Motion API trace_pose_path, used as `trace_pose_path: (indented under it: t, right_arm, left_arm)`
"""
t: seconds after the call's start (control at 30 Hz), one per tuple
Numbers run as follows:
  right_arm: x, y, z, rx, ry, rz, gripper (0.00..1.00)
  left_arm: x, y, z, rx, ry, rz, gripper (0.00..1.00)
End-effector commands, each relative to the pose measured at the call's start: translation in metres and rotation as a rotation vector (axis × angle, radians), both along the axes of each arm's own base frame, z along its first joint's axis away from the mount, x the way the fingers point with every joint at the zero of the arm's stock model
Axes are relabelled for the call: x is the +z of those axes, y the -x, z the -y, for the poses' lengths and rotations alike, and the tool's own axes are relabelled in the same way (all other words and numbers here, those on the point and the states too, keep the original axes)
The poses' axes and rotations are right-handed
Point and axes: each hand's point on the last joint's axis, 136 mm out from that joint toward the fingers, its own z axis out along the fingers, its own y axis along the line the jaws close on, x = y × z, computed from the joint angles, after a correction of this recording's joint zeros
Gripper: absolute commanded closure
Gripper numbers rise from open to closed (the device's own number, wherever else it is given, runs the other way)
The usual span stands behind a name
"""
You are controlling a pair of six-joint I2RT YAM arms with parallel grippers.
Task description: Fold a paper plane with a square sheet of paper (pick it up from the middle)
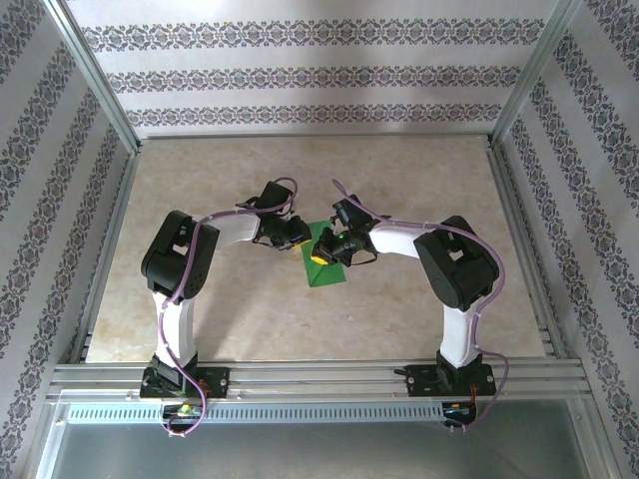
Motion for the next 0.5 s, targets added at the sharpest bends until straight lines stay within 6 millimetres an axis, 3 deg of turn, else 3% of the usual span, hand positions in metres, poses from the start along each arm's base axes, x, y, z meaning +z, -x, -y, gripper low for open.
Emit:
trace_pose_path:
  t: [0.0, 0.47]
  right_arm:
    - [-0.0001, -0.0034, -0.0087, 0.012, -0.005, 0.014, 1.00]
    - [-0.0079, -0.0044, -0.0087, 0.009, 0.013, 0.005, 1.00]
  left_arm:
    - [-0.0212, 0.0085, -0.0092, 0.006, -0.045, -0.071, 0.77]
    - [-0.0220, 0.0088, -0.0091, 0.008, -0.044, -0.074, 0.77]
